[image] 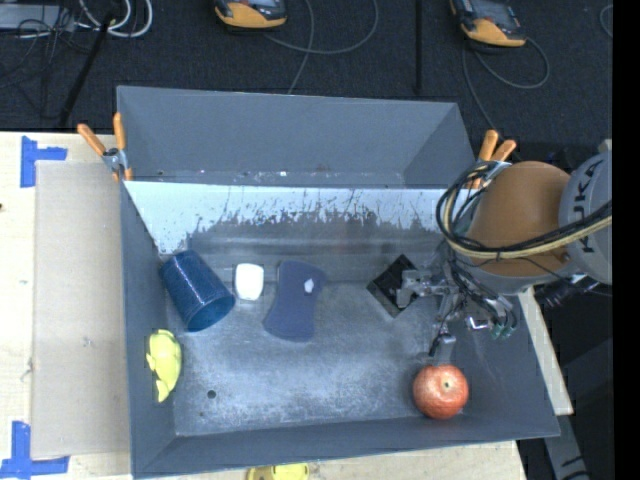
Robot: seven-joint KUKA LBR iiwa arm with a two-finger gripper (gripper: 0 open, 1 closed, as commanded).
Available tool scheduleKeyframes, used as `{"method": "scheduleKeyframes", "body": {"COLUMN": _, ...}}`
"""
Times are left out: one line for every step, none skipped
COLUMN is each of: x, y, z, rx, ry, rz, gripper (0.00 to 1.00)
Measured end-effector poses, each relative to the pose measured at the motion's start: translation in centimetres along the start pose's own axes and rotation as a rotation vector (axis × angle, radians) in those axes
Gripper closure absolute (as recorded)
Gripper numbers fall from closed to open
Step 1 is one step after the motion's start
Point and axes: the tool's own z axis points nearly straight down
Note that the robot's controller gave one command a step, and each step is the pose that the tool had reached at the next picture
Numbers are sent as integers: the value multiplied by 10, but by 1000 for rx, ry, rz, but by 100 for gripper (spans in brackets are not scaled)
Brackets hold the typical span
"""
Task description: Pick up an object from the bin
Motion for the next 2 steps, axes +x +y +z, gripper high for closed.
{"method": "scheduleKeyframes", "body": {"x": 7, "y": 11, "z": 13, "rx": 0, "ry": 12, "rz": 187, "gripper": 0}}
{"method": "scheduleKeyframes", "body": {"x": 23, "y": 7, "z": 8, "rx": -1, "ry": 8, "rz": 277, "gripper": 0}}
